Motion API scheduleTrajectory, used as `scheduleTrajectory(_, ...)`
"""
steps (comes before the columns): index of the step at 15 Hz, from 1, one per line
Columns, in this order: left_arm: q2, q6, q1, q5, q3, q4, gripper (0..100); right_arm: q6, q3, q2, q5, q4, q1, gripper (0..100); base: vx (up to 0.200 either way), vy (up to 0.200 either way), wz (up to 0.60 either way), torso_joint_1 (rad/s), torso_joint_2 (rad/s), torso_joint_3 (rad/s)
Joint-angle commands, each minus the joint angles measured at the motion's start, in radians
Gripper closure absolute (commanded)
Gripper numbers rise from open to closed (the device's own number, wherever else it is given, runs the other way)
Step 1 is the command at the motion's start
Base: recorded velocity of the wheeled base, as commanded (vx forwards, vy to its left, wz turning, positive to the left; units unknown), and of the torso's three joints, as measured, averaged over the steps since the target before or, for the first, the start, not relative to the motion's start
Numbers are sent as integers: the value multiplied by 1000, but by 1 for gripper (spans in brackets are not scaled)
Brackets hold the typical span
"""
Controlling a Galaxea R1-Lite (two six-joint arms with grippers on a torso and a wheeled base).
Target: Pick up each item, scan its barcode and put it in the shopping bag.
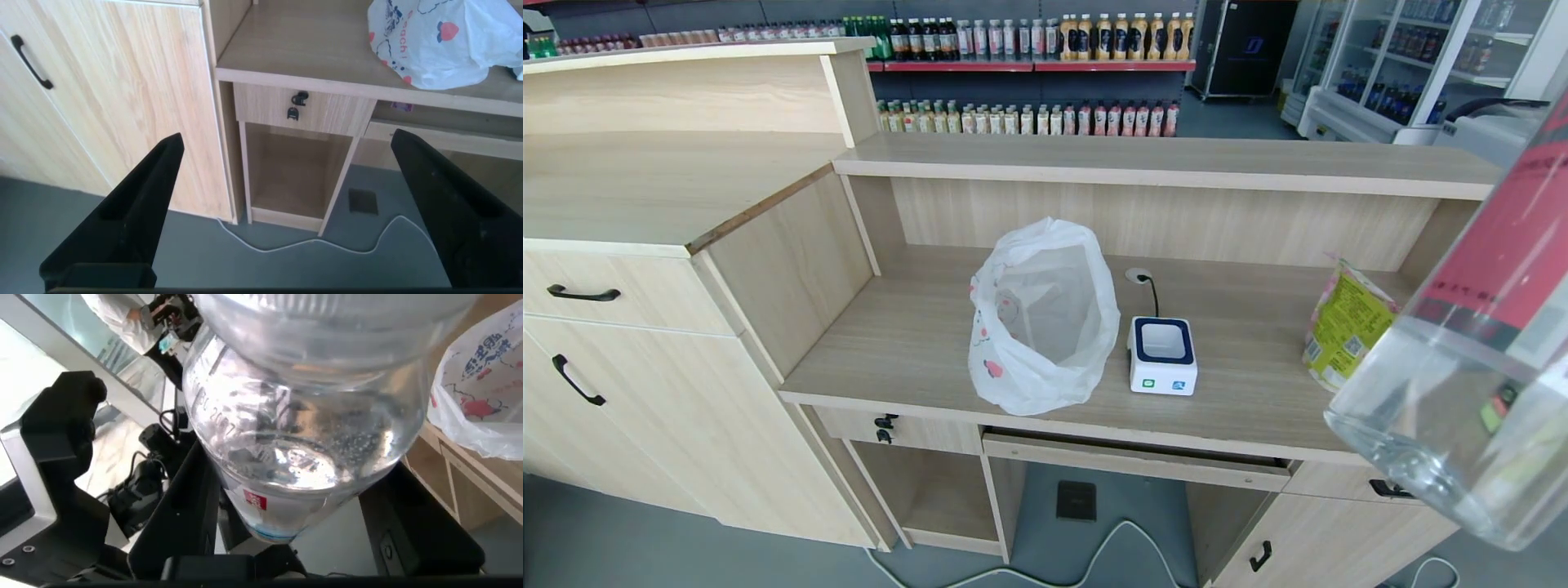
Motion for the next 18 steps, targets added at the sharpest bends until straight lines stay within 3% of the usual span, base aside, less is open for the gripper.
scheduleTrajectory(1,0,-2,0,0,0,0,0,-1,0,8,-1,0,13,100,0,0,0,0,0,0)
scheduleTrajectory(14,0,0,0,0,0,0,0,-11,6,31,-10,-7,8,100,0,0,0,0,0,0)
scheduleTrajectory(17,0,0,0,0,0,0,0,-258,52,123,-119,-47,-121,100,0,0,0,0,0,0)
scheduleTrajectory(18,0,0,0,0,0,0,0,-318,125,155,-124,-187,-208,100,0,0,0,0,0,0)
